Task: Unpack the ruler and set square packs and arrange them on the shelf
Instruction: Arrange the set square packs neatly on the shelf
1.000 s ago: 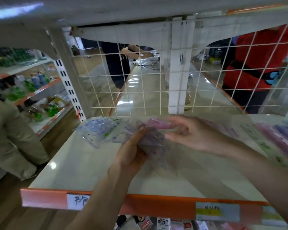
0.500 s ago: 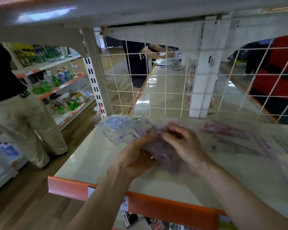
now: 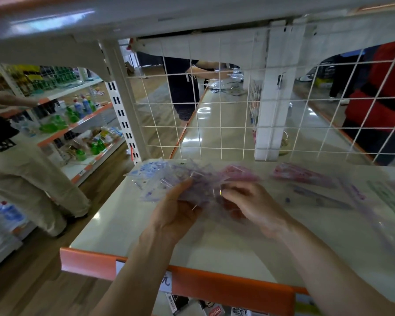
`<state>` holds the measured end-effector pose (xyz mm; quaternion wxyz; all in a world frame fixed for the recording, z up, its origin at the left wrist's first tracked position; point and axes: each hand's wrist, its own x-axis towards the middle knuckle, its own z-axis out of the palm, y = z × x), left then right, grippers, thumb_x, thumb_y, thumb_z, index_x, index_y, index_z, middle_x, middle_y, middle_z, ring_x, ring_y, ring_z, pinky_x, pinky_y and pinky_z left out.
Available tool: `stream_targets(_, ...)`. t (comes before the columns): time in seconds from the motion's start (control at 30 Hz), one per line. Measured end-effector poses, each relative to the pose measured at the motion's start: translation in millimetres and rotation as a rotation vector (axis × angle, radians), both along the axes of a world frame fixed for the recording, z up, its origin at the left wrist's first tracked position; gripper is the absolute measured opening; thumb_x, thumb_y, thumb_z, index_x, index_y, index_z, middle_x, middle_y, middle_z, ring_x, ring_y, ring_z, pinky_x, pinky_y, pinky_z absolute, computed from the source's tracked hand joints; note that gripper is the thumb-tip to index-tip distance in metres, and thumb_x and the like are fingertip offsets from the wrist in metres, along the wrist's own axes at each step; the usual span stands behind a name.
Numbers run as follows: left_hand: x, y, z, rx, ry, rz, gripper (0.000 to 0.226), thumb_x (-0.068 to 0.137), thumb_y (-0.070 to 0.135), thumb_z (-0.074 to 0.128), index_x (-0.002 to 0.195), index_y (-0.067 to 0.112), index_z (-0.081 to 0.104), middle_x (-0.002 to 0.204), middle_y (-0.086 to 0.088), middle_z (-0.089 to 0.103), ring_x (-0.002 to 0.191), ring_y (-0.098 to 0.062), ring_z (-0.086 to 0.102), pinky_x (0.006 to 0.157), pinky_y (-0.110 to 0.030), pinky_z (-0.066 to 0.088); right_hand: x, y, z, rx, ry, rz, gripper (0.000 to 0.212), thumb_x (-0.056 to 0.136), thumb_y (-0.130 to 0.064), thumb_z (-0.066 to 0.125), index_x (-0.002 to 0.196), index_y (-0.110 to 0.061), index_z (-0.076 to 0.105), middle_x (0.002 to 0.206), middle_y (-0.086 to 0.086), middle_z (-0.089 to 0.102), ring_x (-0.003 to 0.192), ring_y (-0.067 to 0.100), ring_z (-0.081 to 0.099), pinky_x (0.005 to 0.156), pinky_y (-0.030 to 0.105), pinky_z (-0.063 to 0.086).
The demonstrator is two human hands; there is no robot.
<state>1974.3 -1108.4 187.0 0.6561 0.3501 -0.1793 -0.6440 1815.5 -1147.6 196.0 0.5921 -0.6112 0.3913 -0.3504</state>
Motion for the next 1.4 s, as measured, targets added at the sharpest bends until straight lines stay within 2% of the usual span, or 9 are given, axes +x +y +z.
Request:
stream_targets(0.13,1.3,1.9,1.0,-0.027,0.056,-0.018,0.033,0.075,0.010,0.061,0.107,0.008,0.063,0.102,-0.014,0.067,0.093,-0.027,0.063,0.082,-0.040,0.054,-0.5,0.1,0.9,-0.049,-0.030,-0.060,0.013,0.088,-0.001,0.061,0.082,-0.009,0.069,0.064,-0.005,0.062,0.054,0.001,0.055,0.052,0.011,0.044)
stream_targets(0.33,-0.1,5.6,4.0,-0.046,0.064,-0.052,0.018,0.079,0.009,0.055,0.093,0.008,0.064,0.090,-0.012,0.067,0.079,-0.024,0.067,0.081,-0.040,0.053,-0.8,3.4,5.0,0.023,-0.063,0.018,0.027,0.091,-0.010,0.058,0.068,-0.017,0.069,0.066,-0.002,0.059,0.062,0.008,0.054,0.057,0.019,0.044)
stream_targets(0.53,1.7,5.0,0.6,-0.027,0.028,-0.091,0.027,0.083,0.008,0.063,0.109,0.006,0.061,0.105,-0.017,0.065,0.096,-0.031,0.063,0.092,-0.052,0.048,-2.4,3.5,4.5,-0.126,-0.125,-0.147,0.024,0.088,-0.004,0.061,0.079,-0.023,0.072,0.075,0.000,0.063,0.068,0.007,0.053,0.059,0.016,0.044)
stream_targets(0.73,1.0,3.6,0.5,-0.047,-0.007,-0.115,0.020,0.084,0.008,0.054,0.088,0.007,0.073,0.097,-0.015,0.067,0.082,-0.025,0.067,0.076,-0.038,0.056,-4.3,-2.5,7.2,0.165,-0.180,-0.021,0.019,0.084,-0.017,0.065,0.098,-0.005,0.069,0.088,0.008,0.067,0.078,0.015,0.063,0.063,0.026,0.046)
stream_targets(1.0,-0.2,2.3,-2.0,0.007,-0.052,-0.111,0.020,0.079,0.007,0.054,0.075,0.007,0.074,0.075,-0.010,0.068,0.061,-0.020,0.066,0.059,-0.032,0.056,-7.3,-8.8,5.8,0.124,-0.356,-0.309,0.027,0.096,-0.014,0.052,0.077,-0.016,0.072,0.080,0.000,0.074,0.073,0.010,0.068,0.059,0.022,0.046)
stream_targets(1.13,1.6,2.1,-2.0,0.013,-0.127,-0.091,0.027,0.080,0.014,0.054,0.095,0.002,0.073,0.089,-0.015,0.069,0.068,-0.026,0.063,0.067,-0.038,0.053,-12.6,-16.9,-2.1,-0.374,-0.345,-0.608,0.022,0.096,-0.014,0.055,0.079,-0.014,0.069,0.081,0.003,0.071,0.075,0.017,0.065,0.067,0.028,0.049)
stream_targets(1.2,-2.0,0.6,-3.1,0.039,-0.183,-0.051,0.042,0.078,0.016,0.058,0.114,-0.005,0.063,0.102,-0.021,0.064,0.073,-0.028,0.061,0.072,-0.041,0.049,-17.2,-19.1,-2.4,-0.980,-0.051,-0.638,0.012,0.090,-0.013,0.061,0.082,-0.014,0.071,0.083,0.001,0.068,0.079,0.016,0.060,0.075,0.029,0.045)
stream_targets(1.27,-6.0,-0.5,-3.7,0.020,-0.208,-0.018,0.034,0.078,0.015,0.058,0.103,-0.007,0.067,0.095,-0.023,0.066,0.069,-0.027,0.063,0.066,-0.038,0.052,-8.1,-13.9,-4.6,-1.362,0.248,-0.476,0.008,0.084,-0.015,0.066,0.082,-0.012,0.073,0.085,0.000,0.067,0.086,0.021,0.060,0.078,0.035,0.045)
stream_targets(1.4,-6.8,4.6,0.0,-0.079,-0.182,-0.016,0.030,0.078,0.020,0.053,0.097,0.004,0.070,0.089,-0.015,0.070,0.077,-0.023,0.066,0.065,-0.033,0.055,12.3,-2.8,-9.8,-1.425,0.359,-0.256,0.019,0.080,-0.026,0.070,0.091,-0.011,0.074,0.101,0.007,0.067,0.113,0.031,0.057,0.095,0.042,0.045)
